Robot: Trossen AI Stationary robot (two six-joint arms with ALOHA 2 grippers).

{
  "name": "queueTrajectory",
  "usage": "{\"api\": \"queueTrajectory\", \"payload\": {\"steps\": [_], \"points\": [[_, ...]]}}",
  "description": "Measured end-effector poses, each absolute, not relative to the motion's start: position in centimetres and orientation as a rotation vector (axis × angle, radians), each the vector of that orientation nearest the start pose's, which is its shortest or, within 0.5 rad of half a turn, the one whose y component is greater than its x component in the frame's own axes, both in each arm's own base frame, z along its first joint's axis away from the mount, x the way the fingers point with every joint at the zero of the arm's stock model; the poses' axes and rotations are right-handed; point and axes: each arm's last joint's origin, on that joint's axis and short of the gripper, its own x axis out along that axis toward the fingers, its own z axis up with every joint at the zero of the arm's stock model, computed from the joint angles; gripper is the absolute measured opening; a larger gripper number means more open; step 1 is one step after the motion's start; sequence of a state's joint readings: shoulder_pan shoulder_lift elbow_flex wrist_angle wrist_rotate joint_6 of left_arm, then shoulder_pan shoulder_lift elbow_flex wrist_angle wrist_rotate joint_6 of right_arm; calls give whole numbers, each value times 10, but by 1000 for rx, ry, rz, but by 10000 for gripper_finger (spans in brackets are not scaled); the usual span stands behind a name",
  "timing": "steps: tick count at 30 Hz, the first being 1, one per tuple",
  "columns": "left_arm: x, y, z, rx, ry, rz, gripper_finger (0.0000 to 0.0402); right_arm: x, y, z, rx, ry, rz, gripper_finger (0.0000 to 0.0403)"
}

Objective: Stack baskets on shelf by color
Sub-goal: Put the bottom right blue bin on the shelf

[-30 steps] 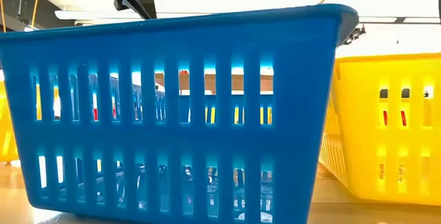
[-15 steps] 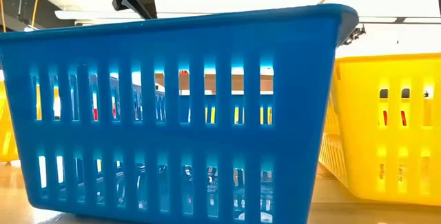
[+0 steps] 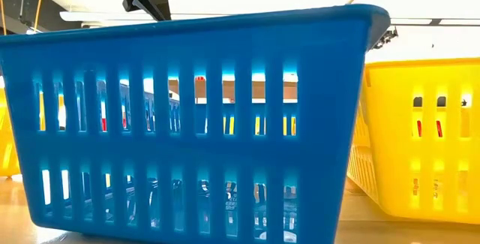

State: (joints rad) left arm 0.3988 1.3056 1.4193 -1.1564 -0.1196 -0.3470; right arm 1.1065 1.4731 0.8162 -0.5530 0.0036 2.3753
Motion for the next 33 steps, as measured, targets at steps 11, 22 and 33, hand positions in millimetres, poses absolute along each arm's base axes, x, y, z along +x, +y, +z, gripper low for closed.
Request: {"api": "queueTrajectory", "payload": {"steps": [11, 22, 33], "points": [[216, 95, 362, -454, 956, 649, 78, 116, 232, 168, 1244, 1381, -699, 15], [216, 95, 362, -466, 949, 662, 78, 116, 229, 177, 1210, 1357, -669, 4], [216, 95, 362, -502, 935, 686, 78, 119, 218, 229, 1102, 1227, -673, 1]]}}
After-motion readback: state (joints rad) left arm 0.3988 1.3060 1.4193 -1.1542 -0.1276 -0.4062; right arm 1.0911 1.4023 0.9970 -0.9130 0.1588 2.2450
